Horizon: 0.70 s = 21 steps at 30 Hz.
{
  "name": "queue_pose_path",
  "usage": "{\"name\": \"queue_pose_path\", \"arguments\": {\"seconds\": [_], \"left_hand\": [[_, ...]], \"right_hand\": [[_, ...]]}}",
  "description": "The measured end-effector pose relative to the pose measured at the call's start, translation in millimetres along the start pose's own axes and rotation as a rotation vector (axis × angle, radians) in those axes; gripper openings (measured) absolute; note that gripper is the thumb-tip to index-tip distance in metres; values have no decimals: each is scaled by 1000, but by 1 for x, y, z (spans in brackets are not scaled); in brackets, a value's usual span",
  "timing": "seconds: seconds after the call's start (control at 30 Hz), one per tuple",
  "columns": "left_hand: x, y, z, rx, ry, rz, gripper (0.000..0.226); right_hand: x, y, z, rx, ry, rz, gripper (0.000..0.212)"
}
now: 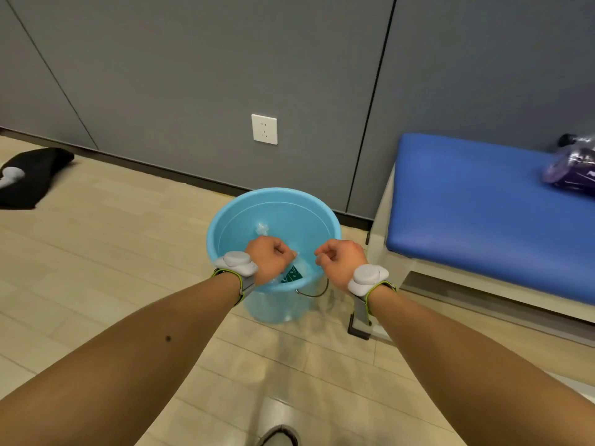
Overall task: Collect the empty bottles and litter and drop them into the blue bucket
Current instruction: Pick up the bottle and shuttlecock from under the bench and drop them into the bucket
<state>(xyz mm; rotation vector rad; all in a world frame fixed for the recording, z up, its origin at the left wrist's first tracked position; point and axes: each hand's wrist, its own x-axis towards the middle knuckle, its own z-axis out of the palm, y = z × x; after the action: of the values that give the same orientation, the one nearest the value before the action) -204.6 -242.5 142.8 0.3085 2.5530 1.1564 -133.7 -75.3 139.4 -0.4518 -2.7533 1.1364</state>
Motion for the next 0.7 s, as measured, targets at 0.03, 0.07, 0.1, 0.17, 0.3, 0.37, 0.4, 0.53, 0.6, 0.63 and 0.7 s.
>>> {"name": "queue_pose_path", "arguments": {"seconds": [0.03,0.07,0.1,0.17,0.3,0.37,0.4,0.53,0.6,0.63,0.7], "left_hand": [[-2,5,5,4,-15,14,19],[-4,8,9,4,-28,20,18],[-5,14,16,-9,-47,34,16],[-7,21,27,-24,-82,51,15],[-15,35,51,61,-170,111,14],[-17,43,68,111,-213,144,13],[-19,47,75,120,-235,154,13],[-30,71,111,163,-345,225,12],[-37,81,130,161,-411,248,12],[-40,85,139,166,-439,259,13],[-42,92,160,184,-482,294,16]], "right_hand": [[-4,4,-3,7,-4,4,14],[-8,8,-5,17,-14,5,14],[-13,13,-9,25,-22,10,14],[-22,24,-14,24,-30,20,13],[-42,46,-32,11,-45,56,14],[-53,60,-43,-4,-37,81,14],[-58,65,-48,-13,-23,89,14],[-79,94,-75,-34,39,150,13],[-90,110,-90,-40,69,200,13],[-95,117,-97,-37,93,225,12],[-108,131,-111,-32,144,270,13]]}}
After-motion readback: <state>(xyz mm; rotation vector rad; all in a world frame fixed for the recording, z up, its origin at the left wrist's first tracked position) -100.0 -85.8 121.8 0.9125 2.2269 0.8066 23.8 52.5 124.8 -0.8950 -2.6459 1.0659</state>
